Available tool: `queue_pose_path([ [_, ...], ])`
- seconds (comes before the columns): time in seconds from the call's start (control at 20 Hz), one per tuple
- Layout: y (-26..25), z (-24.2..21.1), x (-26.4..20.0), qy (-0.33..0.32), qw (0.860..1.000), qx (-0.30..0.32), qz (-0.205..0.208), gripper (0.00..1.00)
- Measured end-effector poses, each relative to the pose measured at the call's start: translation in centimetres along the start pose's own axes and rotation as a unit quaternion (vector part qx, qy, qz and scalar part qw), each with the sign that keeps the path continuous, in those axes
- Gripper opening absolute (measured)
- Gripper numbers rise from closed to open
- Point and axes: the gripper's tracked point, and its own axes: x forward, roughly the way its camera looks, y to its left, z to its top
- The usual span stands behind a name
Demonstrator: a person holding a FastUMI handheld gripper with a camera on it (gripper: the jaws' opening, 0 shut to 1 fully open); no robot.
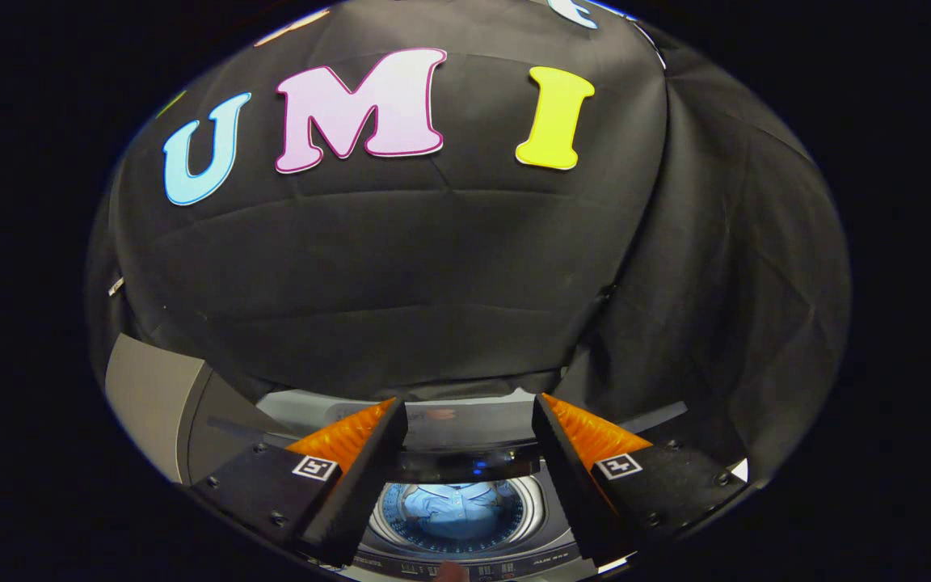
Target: Put the clothes into the washing machine and then close the washing machine lid.
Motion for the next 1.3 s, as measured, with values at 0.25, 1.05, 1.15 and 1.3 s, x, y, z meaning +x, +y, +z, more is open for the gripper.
queue_pose_path([
  [0.25,-0.03,0.08,-0.02,-0.001,1.0,0.0,0.0,0.99],
  [1.05,0.21,0.37,-0.08,-0.018,1.0,0.002,0.013,0.98],
  [1.15,0.28,0.55,-0.01,-0.022,1.0,0.006,0.019,0.98],
  [1.3,0.59,-0.22,0.37,-0.005,1.0,0.009,0.025,0.98],
])
